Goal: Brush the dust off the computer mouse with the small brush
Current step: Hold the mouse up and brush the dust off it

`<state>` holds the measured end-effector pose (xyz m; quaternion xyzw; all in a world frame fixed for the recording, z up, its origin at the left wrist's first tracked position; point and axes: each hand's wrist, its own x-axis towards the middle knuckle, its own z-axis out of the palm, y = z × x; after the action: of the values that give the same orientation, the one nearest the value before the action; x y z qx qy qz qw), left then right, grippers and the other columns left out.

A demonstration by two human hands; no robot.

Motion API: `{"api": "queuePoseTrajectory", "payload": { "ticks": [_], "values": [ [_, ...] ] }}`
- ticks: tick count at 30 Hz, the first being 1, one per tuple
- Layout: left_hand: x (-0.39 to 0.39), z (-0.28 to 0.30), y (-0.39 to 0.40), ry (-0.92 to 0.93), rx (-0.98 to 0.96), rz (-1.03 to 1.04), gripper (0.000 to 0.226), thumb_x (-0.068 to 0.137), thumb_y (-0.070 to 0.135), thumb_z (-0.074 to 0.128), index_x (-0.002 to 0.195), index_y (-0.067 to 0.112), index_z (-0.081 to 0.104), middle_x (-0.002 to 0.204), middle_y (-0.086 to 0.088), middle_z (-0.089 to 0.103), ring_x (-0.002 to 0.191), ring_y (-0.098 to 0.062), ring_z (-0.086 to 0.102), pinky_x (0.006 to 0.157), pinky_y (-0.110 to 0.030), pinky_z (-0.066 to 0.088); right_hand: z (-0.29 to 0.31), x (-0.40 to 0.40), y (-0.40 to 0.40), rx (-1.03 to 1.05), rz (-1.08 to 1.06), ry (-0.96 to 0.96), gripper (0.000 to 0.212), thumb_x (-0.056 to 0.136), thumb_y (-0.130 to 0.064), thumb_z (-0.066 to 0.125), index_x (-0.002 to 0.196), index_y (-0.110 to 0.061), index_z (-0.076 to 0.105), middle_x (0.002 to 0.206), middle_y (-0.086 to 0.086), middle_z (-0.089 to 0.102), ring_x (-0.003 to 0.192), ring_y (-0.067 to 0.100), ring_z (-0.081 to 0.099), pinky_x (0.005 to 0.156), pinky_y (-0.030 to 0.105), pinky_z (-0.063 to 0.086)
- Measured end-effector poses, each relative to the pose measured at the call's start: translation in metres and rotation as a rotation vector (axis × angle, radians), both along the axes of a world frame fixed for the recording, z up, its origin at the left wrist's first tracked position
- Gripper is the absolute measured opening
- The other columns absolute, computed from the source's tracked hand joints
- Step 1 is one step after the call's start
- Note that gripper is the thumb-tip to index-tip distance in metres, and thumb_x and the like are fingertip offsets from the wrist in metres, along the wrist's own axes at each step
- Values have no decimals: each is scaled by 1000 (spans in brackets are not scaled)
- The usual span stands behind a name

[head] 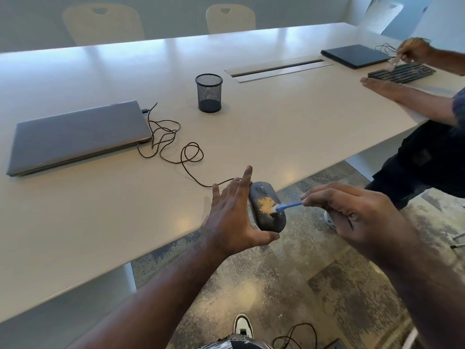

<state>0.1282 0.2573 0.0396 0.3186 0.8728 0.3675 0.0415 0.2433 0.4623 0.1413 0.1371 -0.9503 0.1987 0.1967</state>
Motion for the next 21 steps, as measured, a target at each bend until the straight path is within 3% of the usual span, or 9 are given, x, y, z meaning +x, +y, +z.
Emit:
{"api": "queuePoseTrajectory", "payload": {
  "ticks": [3,8,12,16,21],
  "values": [
    [-1,0,-1,-1,2,11,142,55,76,73,154,36,-20,162,-2,24,152,-17,13,121,-49,-12,0,-1,3,30,-38,6,26,82,1,65,102,-13,74,100,-5,72,82,12,71,66,33,60],
    [-1,0,0,-4,-6,17,141,55,78,71,154,35,-20,165,-2,19,153,-18,11,121,-53,-11,0,-1,-2,-36,-16,47,22,87,-13,57,103,-12,73,99,-4,72,85,8,70,72,26,58],
    [-1,0,1,-3,-8,13,142,56,77,74,153,36,-22,164,-2,19,153,-18,10,121,-53,-11,-8,-2,-9,-55,-19,16,29,80,6,71,102,-13,74,95,-7,72,84,3,69,69,27,59],
    [-1,0,0,4,-7,19,142,57,75,75,152,37,-23,164,-1,20,153,-17,11,121,-52,-12,-12,-3,-6,-63,-98,39,31,81,7,68,103,-14,73,93,-8,71,82,1,69,68,25,58],
    [-1,1,0,14,-3,16,140,58,75,73,153,36,-22,164,-1,20,153,-17,10,121,-52,-13,-11,-5,-1,-110,-174,75,28,83,8,66,101,-12,73,88,-8,70,80,3,65,71,11,51]
  ]
}}
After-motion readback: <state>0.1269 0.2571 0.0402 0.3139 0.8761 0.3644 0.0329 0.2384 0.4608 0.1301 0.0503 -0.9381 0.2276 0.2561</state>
